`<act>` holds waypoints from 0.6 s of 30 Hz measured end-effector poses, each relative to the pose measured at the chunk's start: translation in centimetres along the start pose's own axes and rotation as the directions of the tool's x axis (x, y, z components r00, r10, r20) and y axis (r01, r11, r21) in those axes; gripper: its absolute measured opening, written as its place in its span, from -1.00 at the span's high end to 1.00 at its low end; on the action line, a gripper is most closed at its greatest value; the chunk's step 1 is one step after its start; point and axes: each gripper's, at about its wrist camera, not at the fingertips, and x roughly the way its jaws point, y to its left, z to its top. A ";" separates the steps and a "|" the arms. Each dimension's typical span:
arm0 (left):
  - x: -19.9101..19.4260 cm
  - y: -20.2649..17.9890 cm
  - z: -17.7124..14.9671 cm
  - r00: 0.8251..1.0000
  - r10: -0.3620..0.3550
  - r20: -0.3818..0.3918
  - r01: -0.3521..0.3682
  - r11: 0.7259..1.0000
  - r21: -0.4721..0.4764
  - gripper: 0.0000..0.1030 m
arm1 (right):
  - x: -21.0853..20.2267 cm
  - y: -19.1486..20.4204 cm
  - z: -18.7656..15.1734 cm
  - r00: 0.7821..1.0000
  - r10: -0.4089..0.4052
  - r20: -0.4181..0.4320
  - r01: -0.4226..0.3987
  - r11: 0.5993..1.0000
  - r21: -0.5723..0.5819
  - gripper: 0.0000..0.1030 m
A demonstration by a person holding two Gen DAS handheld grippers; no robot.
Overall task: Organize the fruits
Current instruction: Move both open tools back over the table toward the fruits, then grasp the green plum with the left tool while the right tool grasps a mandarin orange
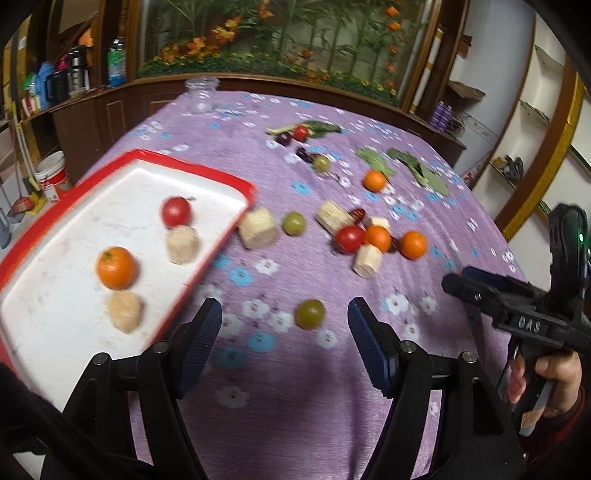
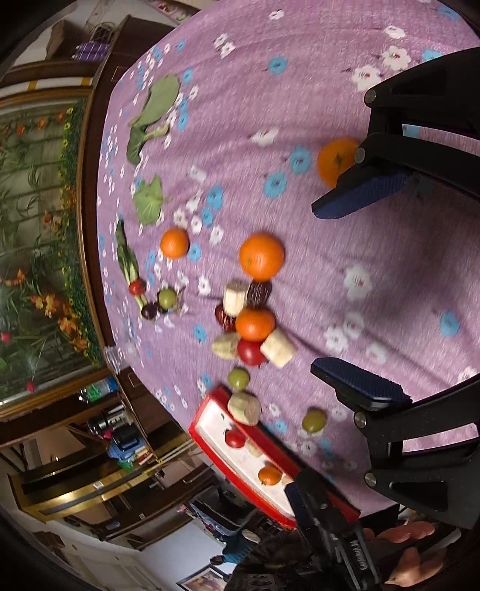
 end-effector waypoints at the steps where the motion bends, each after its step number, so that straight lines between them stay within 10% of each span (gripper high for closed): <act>1: 0.3 -0.3 -0.2 1.000 -0.005 -0.008 0.005 1.000 0.007 -0.36 | 0.0 -0.3 0.0 1.000 -0.007 -0.002 0.007 1.000 0.006 -0.49; 18: 4.4 -1.7 -0.9 0.997 0.009 -0.083 -0.003 0.998 0.070 0.14 | 4.9 -0.2 2.7 0.996 -0.071 -0.061 0.066 0.995 -0.071 0.04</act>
